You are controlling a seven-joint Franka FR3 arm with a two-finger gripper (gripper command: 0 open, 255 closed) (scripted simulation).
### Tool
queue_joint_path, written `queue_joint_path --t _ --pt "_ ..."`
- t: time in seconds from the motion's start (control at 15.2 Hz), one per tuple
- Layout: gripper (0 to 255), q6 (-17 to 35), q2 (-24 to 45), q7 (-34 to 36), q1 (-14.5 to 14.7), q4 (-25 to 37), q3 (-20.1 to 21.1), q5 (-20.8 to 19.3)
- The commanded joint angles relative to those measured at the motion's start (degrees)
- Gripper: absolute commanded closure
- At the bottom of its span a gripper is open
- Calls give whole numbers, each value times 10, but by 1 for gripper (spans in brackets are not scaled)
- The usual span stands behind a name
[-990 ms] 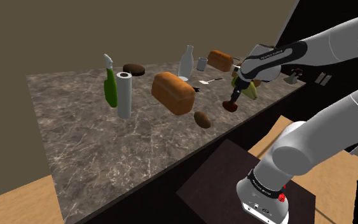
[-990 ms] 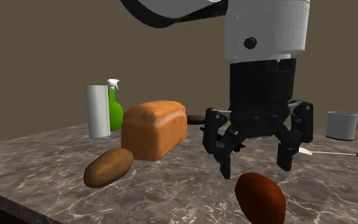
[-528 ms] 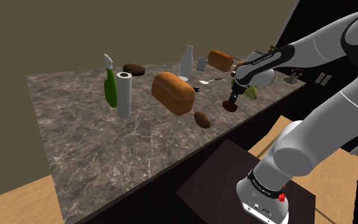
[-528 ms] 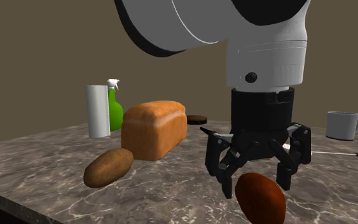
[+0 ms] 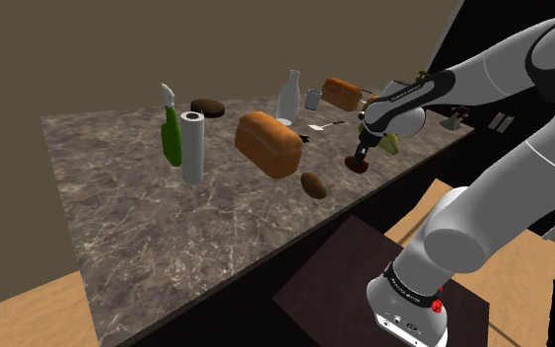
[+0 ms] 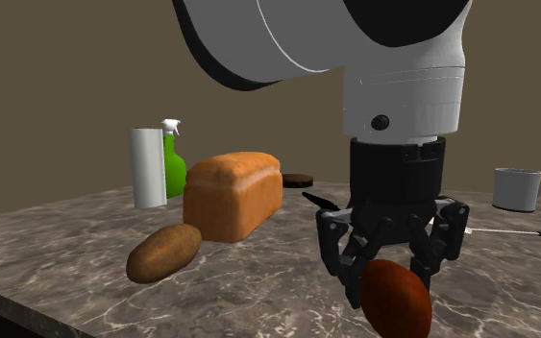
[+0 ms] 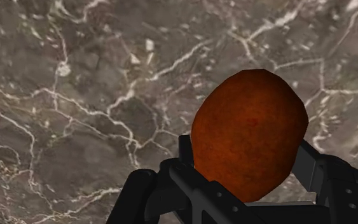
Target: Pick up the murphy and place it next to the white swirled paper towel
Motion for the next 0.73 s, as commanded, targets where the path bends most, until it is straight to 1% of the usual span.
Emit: queue_joint_path --t 0.0,0.53,0.66 --pt "255 0 0 0 0 0 0 0" --pt "255 0 0 0 0 0 0 0" --pt "255 -19 -15 10 -6 6 7 -12"
